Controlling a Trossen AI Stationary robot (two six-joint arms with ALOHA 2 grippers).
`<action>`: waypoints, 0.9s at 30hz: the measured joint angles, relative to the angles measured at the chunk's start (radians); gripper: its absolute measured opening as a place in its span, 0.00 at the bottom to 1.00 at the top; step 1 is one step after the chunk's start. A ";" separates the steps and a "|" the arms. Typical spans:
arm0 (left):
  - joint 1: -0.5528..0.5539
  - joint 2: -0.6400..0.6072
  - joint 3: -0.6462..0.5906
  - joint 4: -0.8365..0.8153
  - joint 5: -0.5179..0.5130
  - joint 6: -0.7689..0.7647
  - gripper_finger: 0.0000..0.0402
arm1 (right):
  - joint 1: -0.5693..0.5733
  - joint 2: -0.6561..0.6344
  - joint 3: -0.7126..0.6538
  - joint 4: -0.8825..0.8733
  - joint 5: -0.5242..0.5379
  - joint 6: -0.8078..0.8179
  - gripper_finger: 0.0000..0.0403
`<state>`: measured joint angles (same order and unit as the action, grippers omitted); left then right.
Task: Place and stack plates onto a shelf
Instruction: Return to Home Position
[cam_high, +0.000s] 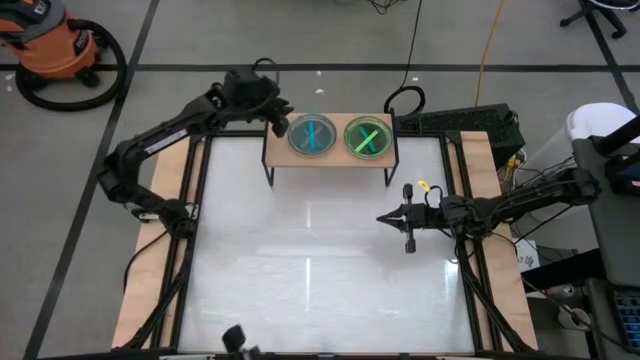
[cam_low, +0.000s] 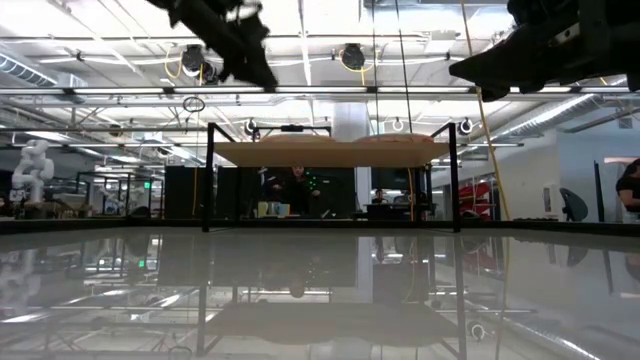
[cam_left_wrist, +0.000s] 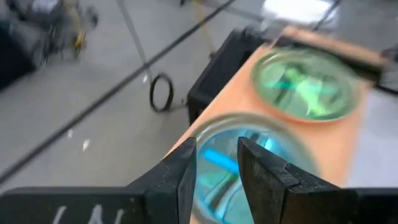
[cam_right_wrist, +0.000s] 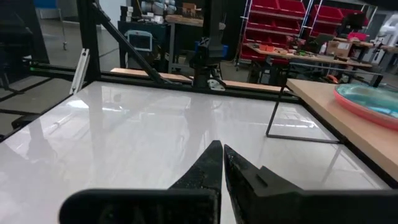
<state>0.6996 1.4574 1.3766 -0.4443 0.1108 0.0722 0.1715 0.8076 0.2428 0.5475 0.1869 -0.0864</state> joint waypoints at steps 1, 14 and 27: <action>-0.012 -0.026 0.000 -0.001 0.003 0.013 0.30 | 0.000 -0.012 0.000 -0.009 -0.001 0.000 0.00; -0.233 -0.376 -0.237 0.081 0.004 0.144 0.01 | 0.001 -0.354 0.000 -0.348 -0.008 0.045 0.00; -0.395 -0.890 -0.905 0.609 0.099 0.088 0.01 | 0.010 -0.606 -0.069 -0.447 -0.088 -0.006 0.00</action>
<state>0.3041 0.5670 0.4720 0.1651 0.2101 0.1605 0.1818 0.2018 0.1742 0.1009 0.0994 -0.0924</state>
